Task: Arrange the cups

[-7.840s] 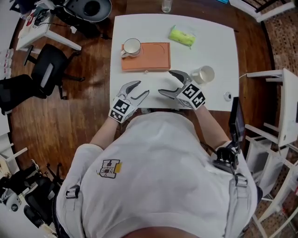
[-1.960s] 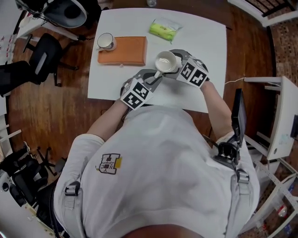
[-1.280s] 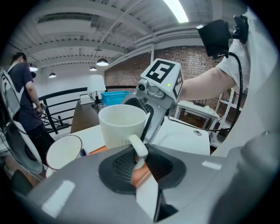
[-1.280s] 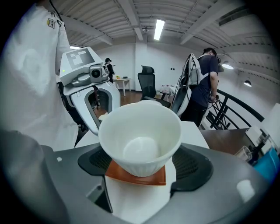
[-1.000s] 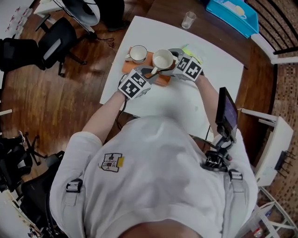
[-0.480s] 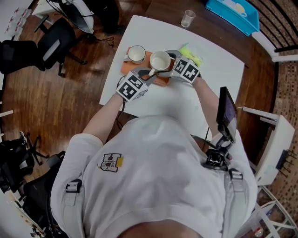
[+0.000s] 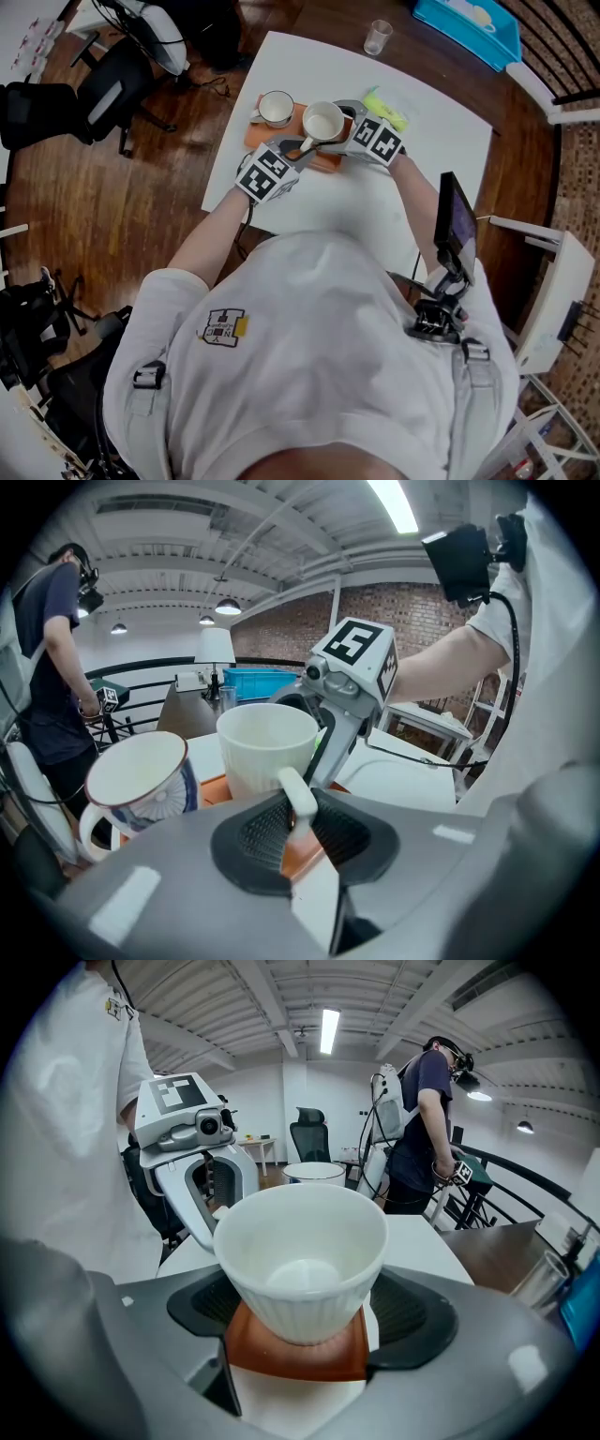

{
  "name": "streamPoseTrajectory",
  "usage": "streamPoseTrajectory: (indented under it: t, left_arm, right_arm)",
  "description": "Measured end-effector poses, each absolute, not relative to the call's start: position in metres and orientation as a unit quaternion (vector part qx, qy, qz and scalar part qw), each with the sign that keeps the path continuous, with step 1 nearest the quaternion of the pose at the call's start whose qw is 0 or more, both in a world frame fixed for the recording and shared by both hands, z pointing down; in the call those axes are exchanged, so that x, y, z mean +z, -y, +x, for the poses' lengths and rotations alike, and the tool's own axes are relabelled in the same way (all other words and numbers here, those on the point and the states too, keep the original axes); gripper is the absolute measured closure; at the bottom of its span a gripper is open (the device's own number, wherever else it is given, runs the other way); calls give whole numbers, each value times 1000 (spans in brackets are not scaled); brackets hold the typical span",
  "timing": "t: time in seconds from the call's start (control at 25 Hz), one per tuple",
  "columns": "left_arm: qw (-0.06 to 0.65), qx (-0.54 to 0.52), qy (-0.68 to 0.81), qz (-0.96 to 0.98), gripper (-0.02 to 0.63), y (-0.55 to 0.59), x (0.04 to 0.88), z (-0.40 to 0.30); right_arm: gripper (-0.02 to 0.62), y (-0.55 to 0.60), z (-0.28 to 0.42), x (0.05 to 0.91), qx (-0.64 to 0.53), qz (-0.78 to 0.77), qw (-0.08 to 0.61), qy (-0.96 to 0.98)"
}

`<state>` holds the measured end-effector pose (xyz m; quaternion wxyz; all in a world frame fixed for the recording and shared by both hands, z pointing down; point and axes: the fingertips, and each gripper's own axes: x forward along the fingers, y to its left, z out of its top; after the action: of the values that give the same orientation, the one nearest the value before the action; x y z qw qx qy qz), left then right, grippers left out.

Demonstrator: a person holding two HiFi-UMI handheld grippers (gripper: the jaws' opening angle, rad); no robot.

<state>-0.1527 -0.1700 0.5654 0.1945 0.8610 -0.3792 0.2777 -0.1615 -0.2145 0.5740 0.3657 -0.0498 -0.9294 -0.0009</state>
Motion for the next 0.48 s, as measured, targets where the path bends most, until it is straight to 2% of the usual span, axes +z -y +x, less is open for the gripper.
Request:
streamPoseTrajectory:
  t: [0.24, 0.32, 0.48]
  left_arm:
    - [191, 252, 377, 871, 532, 168, 564, -152]
    - [187, 244, 370, 877, 469, 163, 563, -151]
    - [186, 231, 373, 879, 451, 148, 565, -160]
  right_arm:
    - [147, 211, -162, 572, 20, -59, 351, 935]
    - [144, 209, -159, 571, 18, -55, 351, 935]
    - [144, 208, -148, 567, 16, -29, 350, 936]
